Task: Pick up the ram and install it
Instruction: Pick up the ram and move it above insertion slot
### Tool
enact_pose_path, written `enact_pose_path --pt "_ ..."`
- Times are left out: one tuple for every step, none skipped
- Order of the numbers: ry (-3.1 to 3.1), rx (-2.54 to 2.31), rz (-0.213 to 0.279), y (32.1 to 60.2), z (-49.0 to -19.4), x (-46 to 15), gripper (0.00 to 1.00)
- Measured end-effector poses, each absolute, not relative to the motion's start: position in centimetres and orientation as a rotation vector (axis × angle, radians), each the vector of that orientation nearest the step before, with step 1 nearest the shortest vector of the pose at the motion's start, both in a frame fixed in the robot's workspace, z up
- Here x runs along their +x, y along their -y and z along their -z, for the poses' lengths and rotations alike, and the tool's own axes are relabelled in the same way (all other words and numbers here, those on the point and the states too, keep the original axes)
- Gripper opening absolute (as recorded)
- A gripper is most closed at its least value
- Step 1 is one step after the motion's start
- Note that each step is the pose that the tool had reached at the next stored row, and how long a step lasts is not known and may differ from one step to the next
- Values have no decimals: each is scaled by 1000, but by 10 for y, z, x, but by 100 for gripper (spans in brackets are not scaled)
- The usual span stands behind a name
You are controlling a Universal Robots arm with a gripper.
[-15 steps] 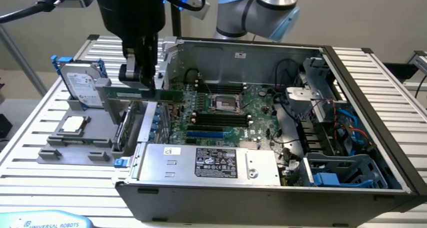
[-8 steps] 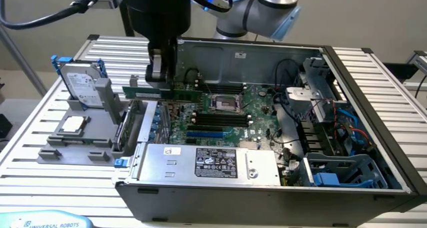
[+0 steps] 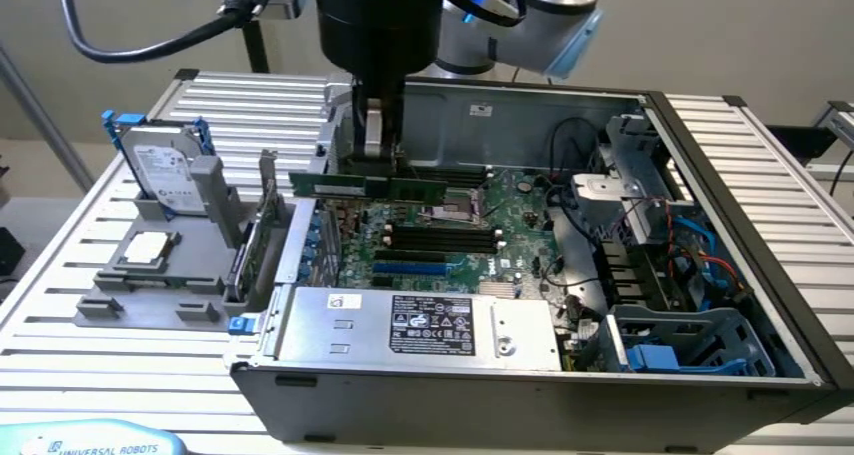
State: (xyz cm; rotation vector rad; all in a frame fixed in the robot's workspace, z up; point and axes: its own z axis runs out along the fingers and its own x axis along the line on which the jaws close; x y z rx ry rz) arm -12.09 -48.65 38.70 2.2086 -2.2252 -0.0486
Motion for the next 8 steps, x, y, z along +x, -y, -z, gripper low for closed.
enact_pose_path --pt "2225 2208 49 486 -387 -116 13" --pt "2225 2208 50 485 -387 -112 13" --pt "2224 2208 50 484 -387 -107 13" --pt "2224 2208 50 483 -387 -103 13" --pt "2224 2207 51 482 -387 -99 13" --pt "2224 2207 51 481 -387 -95 13" --pt "2224 2207 51 479 -387 -91 13" --pt "2224 2207 51 477 -386 -87 13"
